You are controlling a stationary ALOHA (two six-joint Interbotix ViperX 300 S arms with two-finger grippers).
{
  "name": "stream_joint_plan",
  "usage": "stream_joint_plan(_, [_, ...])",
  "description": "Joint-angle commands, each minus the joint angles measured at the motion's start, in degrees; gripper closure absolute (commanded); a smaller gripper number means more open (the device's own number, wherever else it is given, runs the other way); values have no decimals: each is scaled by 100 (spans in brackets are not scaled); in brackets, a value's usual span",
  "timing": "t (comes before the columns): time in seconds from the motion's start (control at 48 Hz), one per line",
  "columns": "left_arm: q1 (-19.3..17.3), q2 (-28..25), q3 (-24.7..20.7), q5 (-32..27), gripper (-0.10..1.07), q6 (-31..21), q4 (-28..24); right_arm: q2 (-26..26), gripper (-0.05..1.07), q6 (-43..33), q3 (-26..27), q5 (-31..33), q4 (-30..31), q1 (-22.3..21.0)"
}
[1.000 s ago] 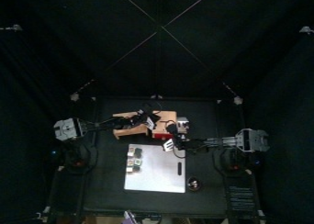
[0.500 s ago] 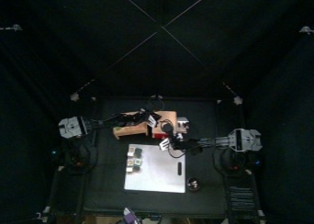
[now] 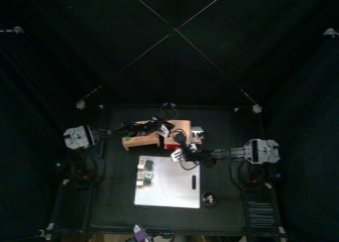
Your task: Grab drawer handle
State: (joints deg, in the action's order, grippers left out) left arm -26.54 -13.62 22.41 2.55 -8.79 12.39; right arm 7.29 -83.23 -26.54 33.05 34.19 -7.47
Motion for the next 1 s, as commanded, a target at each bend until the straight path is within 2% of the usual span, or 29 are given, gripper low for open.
stream_joint_plan(0.0, [-35, 9, -9, -79, 57, 0, 0, -44, 14, -18, 255, 88, -272, -44])
stream_joint_plan(0.104, [-26, 9, -9, -79, 57, 0, 9, 53, 14, -97, 396, 325, -615, 0])
stream_joint_plan(0.167, [-26, 9, -9, -88, 57, 0, 0, 105, 14, -396, 466, 545, -519, 62])
stream_joint_plan(0.375, [-35, 26, 9, -105, 57, 9, -9, 158, 14, -2039, 694, 1529, 686, 756])
stream_joint_plan(0.458, [-44, 44, 18, -114, 57, 9, -9, 185, 14, -2619, 765, 1705, 1107, 1011])
stream_joint_plan(0.562, [-53, 44, 18, -114, 57, 9, -9, 343, 14, -3129, 782, 1775, 1415, 1125])
stream_joint_plan(0.729, [-62, 53, 26, -123, 57, 9, -9, 545, 14, -3313, 791, 1846, 1292, 1116])
stream_joint_plan(0.979, [-53, 26, 35, -141, 57, 9, -18, 756, 14, -3322, 1011, 2320, 1336, 1116])
